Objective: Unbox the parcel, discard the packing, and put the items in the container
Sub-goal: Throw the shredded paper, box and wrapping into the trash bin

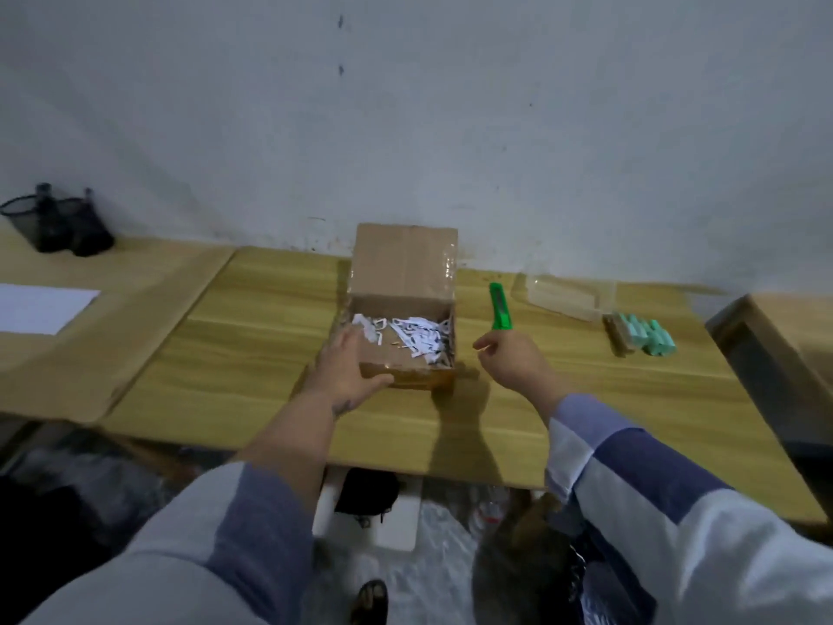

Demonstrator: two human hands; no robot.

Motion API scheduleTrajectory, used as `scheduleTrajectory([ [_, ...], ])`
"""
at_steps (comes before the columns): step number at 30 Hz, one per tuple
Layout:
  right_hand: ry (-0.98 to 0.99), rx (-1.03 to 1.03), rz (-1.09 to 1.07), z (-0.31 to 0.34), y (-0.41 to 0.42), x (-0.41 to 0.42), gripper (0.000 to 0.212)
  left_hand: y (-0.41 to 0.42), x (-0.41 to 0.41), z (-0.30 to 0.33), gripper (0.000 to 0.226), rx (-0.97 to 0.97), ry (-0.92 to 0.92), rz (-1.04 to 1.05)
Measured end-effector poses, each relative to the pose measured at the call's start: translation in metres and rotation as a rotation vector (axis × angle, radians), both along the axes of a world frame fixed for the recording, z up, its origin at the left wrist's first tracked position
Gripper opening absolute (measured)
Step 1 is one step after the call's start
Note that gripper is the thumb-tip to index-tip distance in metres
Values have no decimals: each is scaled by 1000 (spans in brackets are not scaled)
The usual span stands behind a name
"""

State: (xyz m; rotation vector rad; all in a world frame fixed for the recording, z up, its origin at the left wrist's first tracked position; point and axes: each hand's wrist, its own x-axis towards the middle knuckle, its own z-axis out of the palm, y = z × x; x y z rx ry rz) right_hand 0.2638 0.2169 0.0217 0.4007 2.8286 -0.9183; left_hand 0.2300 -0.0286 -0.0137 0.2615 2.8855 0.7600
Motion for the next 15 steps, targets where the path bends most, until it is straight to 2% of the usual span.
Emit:
scheduleTrajectory([
  [3,44,-22,-33,-6,-24,-46,30,-20,-27,-16,129,42,-75,32],
  [7,130,-107,-168,-10,-37,-103,34,-39,-65,-38,150,166,-164,46],
  [12,171,-222,-268,-6,-40,-158,55,-48,-95,-58,141,266,-206,1],
  [15,236,-406,-393,-4,-37,-182,60,-47,-107,-59,135,333,-195,-13],
])
